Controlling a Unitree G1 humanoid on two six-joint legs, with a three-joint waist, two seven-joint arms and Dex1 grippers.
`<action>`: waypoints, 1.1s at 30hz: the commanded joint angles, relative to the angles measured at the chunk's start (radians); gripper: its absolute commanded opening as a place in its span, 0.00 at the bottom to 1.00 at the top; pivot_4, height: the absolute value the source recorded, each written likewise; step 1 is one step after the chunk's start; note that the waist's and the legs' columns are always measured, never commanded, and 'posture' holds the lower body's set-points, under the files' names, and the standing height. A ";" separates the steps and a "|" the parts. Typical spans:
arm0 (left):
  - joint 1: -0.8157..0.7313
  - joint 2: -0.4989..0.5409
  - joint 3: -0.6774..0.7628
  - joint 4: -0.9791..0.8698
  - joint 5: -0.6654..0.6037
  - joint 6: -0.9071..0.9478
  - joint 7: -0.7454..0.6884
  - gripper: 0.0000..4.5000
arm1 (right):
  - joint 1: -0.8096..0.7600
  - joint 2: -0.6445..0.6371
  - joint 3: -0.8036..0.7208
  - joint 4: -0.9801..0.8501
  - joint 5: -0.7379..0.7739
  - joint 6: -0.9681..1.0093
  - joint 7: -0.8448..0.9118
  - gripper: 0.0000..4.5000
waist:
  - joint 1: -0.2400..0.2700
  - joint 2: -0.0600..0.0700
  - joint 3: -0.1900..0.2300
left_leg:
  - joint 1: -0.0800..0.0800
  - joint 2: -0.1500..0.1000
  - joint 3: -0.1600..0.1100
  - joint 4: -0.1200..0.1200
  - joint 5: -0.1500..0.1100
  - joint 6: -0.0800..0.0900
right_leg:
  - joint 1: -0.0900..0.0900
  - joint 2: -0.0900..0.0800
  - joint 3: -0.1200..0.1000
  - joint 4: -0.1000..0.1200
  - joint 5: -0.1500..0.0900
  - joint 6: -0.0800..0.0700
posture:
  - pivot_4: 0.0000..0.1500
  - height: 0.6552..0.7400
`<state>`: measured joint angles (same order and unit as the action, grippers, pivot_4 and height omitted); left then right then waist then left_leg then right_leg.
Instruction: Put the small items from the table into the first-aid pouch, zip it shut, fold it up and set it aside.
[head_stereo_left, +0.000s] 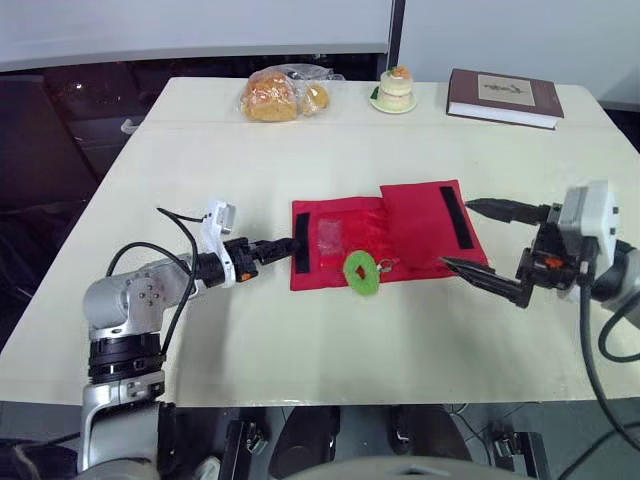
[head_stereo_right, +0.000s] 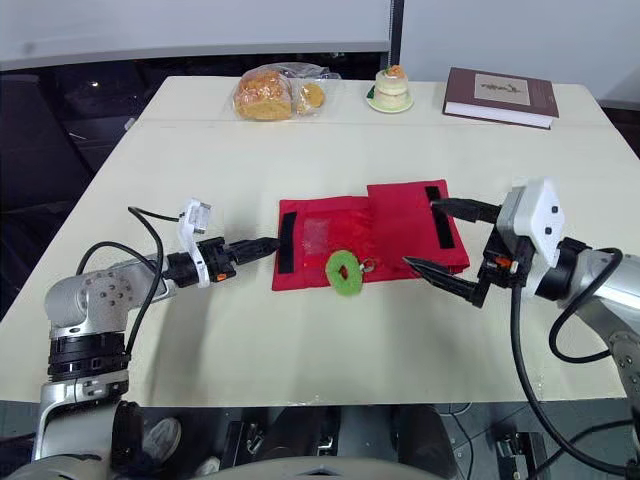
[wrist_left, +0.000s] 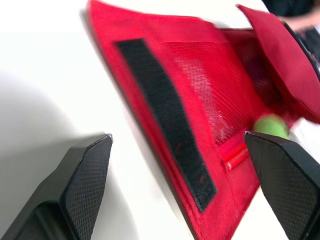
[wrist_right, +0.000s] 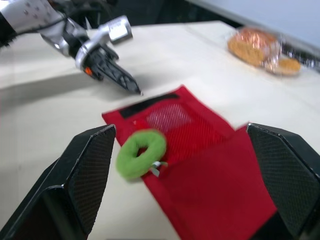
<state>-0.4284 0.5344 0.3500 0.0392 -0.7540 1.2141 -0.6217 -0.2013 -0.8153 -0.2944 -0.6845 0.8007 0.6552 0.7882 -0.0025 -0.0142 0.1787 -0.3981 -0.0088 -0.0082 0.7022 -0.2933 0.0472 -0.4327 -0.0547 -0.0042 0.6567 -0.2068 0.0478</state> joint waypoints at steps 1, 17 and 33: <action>0.014 -0.033 0.021 -0.042 -0.056 0.087 0.042 1.00 | -0.038 -0.012 -0.016 -0.003 0.044 -0.013 0.014 0.99 | 0.001 0.000 0.000 | 0.000 0.000 0.000 0.000 0.000 0.000 | 0.000 0.000 0.000 0.000 0.000 0.000 | 1.00 0.87; 0.005 -0.164 0.092 -0.034 -0.158 0.222 0.149 0.53 | -0.108 -0.076 0.064 0.017 0.012 -0.021 0.062 1.00 | 0.017 0.000 -0.001 | 0.001 -0.002 -0.001 0.000 0.001 -0.003 | 0.001 -0.002 0.000 0.000 0.000 0.000 | 1.00 0.87; 0.026 0.303 -0.258 0.191 0.065 -0.077 -0.330 0.02 | -0.120 -0.068 0.097 0.024 -0.026 -0.030 0.066 1.00 | 0.006 0.000 -0.001 | 0.002 0.000 0.000 -0.002 0.000 -0.001 | 0.000 -0.001 0.001 0.000 -0.004 -0.007 | 1.00 0.87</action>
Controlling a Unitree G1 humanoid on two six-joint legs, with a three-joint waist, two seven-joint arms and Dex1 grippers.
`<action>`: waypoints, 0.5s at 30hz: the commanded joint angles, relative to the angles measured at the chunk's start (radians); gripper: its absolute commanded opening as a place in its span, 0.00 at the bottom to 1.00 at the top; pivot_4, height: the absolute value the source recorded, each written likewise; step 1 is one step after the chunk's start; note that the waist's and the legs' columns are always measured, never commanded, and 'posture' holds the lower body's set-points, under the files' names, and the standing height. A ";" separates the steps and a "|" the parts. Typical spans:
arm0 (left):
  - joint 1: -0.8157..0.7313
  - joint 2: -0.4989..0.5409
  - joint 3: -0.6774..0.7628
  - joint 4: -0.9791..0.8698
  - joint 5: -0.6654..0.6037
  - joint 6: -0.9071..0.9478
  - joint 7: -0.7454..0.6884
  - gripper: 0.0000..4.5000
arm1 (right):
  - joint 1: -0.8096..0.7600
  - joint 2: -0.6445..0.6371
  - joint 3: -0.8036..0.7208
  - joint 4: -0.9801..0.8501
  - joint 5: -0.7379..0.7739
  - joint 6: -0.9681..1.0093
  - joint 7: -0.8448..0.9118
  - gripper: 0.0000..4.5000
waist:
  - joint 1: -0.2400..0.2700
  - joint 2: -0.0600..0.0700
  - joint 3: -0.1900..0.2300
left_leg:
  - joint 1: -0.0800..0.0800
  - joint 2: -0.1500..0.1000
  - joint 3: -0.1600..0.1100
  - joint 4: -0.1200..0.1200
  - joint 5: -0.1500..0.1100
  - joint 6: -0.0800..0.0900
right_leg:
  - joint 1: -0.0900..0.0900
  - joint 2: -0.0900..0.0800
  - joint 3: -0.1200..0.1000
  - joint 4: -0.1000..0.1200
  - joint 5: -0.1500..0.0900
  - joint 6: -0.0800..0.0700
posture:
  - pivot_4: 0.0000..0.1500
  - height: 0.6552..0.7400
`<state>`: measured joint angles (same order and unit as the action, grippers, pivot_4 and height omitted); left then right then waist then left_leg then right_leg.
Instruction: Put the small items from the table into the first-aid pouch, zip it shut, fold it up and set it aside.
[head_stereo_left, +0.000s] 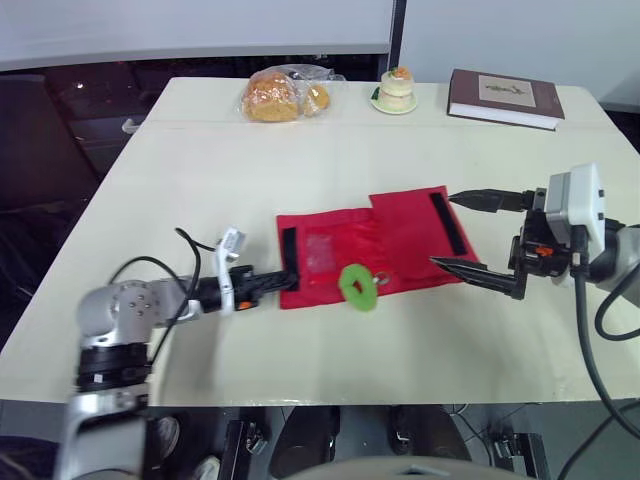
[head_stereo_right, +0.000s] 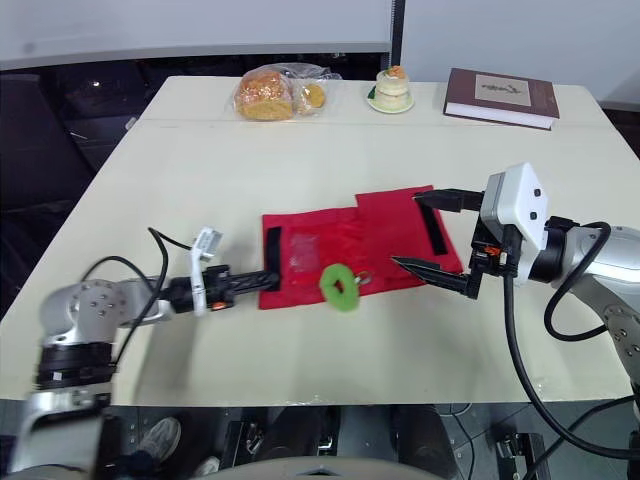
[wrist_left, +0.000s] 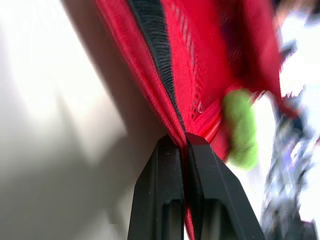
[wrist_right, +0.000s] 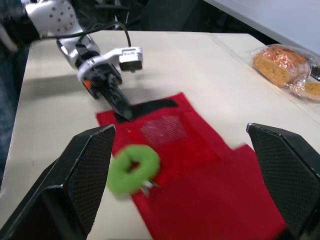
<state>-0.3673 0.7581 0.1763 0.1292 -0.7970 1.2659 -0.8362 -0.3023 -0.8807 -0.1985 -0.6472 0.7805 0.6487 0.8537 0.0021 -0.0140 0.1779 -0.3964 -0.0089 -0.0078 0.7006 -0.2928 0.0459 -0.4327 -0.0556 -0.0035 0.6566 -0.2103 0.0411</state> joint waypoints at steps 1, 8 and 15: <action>-0.069 0.105 -0.118 0.156 0.143 -0.177 -0.159 0.02 | -0.017 0.001 0.006 -0.014 -0.010 -0.025 -0.001 1.00 | 0.003 0.000 0.000 | 0.000 0.000 0.000 0.000 0.000 0.000 | 0.000 0.000 0.000 0.000 0.000 0.000 | 1.00 0.87; -0.337 0.115 -0.262 0.411 0.295 -0.373 -0.383 0.02 | -0.032 0.043 0.087 0.023 -0.097 -0.032 -0.052 1.00 | 0.011 -0.001 0.001 | -0.002 -0.001 0.000 0.001 0.000 0.001 | 0.000 0.003 -0.002 -0.001 0.000 0.000 | 1.00 0.87; -0.518 0.093 -0.321 0.552 0.377 -0.499 -0.606 0.00 | -0.108 0.136 0.231 0.168 -0.217 -0.068 -0.072 0.65 | 0.010 -0.002 0.001 | -0.004 -0.002 0.001 0.001 0.000 0.002 | -0.002 0.004 -0.002 0.000 0.002 0.004 | 1.00 0.87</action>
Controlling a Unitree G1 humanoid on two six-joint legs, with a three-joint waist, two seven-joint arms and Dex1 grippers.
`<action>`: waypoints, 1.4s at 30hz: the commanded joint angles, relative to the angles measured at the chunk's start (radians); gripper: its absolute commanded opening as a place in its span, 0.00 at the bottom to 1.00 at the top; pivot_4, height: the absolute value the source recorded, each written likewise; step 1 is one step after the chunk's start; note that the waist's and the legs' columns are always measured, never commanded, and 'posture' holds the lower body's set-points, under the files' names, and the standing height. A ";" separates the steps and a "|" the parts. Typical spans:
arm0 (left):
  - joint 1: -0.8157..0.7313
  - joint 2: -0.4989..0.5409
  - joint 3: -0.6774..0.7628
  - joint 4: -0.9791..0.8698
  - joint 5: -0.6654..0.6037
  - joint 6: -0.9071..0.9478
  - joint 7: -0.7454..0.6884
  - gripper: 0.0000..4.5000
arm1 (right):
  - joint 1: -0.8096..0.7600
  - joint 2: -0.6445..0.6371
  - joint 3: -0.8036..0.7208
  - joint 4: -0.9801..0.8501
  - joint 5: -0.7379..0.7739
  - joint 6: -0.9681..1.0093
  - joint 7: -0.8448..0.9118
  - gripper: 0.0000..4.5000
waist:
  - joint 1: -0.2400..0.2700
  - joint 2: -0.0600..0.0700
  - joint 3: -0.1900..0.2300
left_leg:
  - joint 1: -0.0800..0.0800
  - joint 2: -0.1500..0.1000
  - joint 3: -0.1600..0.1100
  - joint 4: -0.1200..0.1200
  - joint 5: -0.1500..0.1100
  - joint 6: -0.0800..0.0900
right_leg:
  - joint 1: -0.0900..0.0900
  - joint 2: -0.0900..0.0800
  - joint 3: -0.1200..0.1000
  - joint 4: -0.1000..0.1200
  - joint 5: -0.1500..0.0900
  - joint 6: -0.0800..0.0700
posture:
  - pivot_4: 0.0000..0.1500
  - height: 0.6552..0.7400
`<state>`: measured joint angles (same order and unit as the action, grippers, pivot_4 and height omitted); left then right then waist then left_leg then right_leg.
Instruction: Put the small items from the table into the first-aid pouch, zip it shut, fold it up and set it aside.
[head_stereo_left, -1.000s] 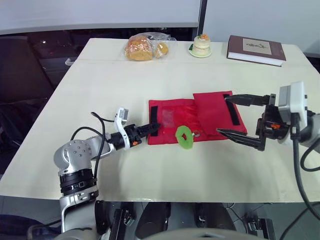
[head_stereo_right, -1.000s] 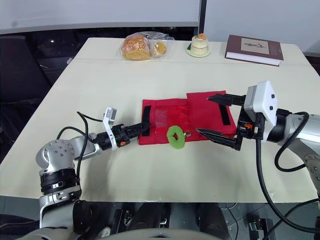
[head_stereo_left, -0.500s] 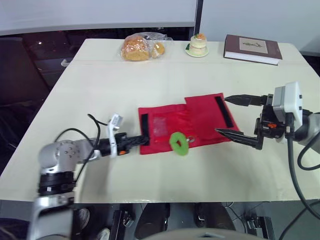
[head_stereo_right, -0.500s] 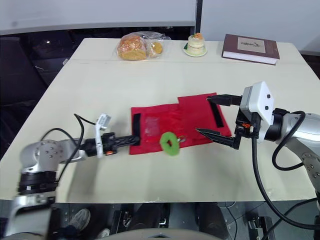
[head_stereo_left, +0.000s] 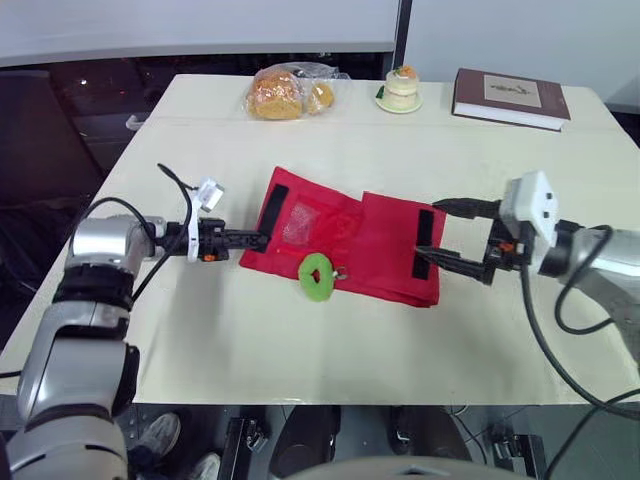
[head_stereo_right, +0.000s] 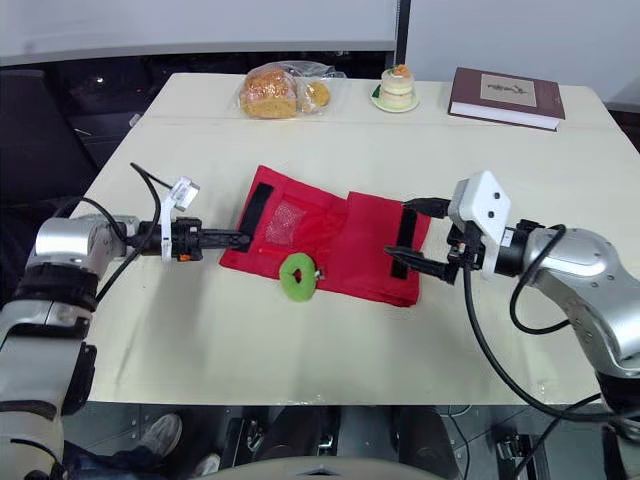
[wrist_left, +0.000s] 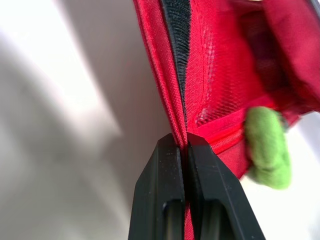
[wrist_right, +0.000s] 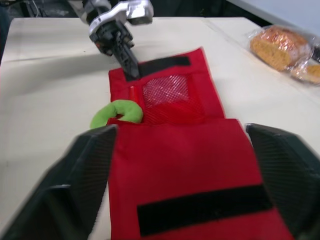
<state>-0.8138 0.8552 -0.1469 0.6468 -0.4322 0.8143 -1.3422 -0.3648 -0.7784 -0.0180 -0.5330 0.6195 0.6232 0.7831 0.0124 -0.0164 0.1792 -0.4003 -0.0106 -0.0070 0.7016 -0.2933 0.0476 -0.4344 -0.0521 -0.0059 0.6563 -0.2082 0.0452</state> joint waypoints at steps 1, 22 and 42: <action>-0.095 -0.010 0.001 0.045 0.016 -0.056 -0.133 0.00 | -0.063 0.057 0.082 0.093 -0.085 -0.060 0.003 0.55 | -0.001 0.000 0.000 | 0.000 0.000 0.000 0.000 0.000 0.000 | 0.000 0.000 0.000 0.000 0.000 0.000 | 1.00 0.87; -0.243 -0.222 0.049 -0.238 -0.226 0.134 -0.243 0.00 | -0.099 0.252 0.322 0.582 -0.468 -0.271 0.034 0.01 | -0.007 -0.004 -0.002 | 0.003 0.000 -0.001 0.002 0.000 0.000 | 0.003 0.002 0.000 0.002 0.000 0.000 | 1.00 0.87; -0.249 -0.562 -0.037 -0.151 -0.122 -0.014 -0.200 0.00 | 0.069 0.414 -0.049 0.281 -0.174 -0.149 -0.098 0.01 | -0.017 -0.003 -0.001 | 0.001 0.000 -0.003 0.002 0.001 -0.001 | 0.002 0.002 0.000 0.003 0.000 0.000 | 1.00 0.87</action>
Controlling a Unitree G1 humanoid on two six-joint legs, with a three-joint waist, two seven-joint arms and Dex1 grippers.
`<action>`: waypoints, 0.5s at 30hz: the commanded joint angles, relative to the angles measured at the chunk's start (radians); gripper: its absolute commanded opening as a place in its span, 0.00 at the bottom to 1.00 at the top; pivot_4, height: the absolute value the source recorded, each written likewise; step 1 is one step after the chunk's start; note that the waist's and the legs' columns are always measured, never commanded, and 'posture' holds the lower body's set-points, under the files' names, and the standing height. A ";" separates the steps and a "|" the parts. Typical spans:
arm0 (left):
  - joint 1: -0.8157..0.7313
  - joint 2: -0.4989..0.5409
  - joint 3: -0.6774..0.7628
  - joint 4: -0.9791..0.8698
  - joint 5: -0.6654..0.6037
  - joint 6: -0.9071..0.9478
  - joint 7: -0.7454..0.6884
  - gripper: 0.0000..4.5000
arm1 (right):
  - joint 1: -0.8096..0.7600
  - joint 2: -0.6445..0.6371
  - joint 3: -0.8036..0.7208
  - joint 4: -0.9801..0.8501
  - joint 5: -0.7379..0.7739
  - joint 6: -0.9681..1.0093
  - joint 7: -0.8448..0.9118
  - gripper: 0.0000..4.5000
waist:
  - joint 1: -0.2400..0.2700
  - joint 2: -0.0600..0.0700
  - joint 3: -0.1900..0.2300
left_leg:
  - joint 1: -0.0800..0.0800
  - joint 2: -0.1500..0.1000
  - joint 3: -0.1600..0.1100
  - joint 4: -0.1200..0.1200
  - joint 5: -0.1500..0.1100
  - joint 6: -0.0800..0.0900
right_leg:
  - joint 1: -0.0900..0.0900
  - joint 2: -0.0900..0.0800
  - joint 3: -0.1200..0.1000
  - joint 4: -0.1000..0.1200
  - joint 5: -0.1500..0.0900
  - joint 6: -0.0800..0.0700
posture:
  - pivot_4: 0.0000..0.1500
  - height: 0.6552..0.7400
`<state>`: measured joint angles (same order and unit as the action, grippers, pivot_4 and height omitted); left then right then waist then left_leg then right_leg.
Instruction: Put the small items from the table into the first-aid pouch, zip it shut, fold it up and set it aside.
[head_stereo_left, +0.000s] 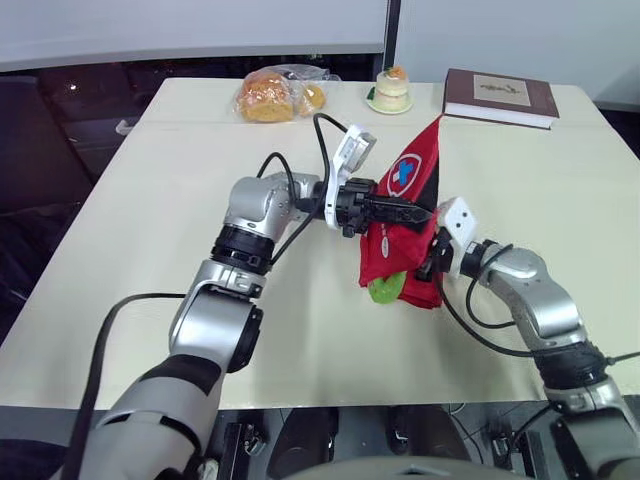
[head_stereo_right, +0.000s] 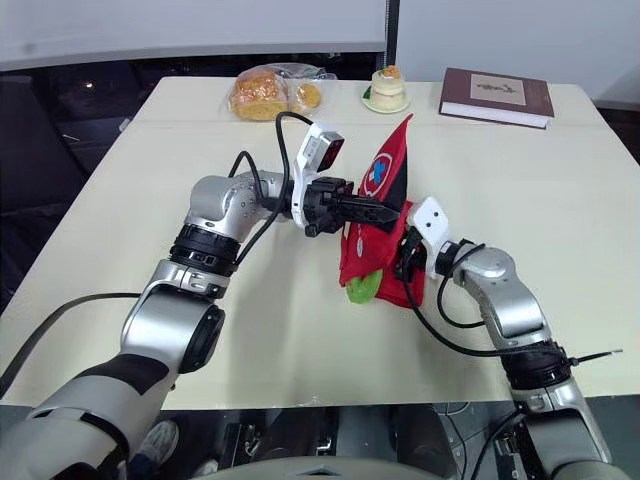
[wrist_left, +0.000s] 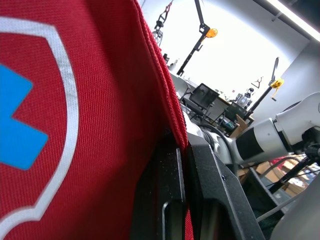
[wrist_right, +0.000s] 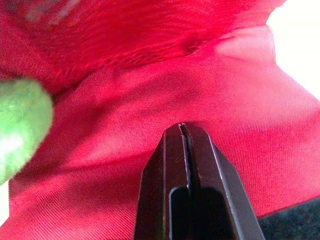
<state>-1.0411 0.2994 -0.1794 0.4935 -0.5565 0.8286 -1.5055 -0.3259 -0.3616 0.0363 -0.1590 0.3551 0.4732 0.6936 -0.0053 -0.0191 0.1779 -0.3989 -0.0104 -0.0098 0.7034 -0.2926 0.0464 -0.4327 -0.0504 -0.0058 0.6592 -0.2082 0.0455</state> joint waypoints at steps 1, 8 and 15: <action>-0.022 -0.008 -0.004 0.008 0.006 -0.033 -0.039 0.00 | 0.049 -0.003 -0.129 -0.117 0.114 0.000 -0.009 0.01 | -0.001 0.000 0.000 | 0.000 0.000 0.000 0.000 0.000 0.000 | 0.000 0.000 0.000 0.000 0.000 0.000 | 1.00 0.87; -0.018 -0.030 -0.034 0.055 0.049 -0.048 -0.028 0.00 | 0.393 -0.246 -0.437 -0.340 0.208 -0.073 0.164 0.01 | 0.016 0.003 0.002 | -0.001 -0.003 0.001 0.000 -0.001 0.003 | 0.000 0.000 0.002 -0.001 -0.001 0.003 | 1.00 0.87; -0.014 -0.099 -0.037 0.121 0.084 -0.029 0.034 0.00 | 0.525 -0.337 -0.608 -0.360 0.300 -0.087 0.251 0.01 | 0.016 0.004 0.001 | 0.002 -0.002 0.002 0.000 -0.002 0.003 | 0.001 0.001 0.003 0.000 -0.002 0.003 | 1.00 0.87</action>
<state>-1.0461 0.2150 -0.2140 0.6094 -0.4777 0.7990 -1.4843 0.1925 -0.6845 -0.5243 -0.4755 0.6173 0.4073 0.9274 0.0106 -0.0147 0.1791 -0.3970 -0.0123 -0.0077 0.7035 -0.2942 0.0494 -0.4313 -0.0497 -0.0025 0.6588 -0.2098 0.0481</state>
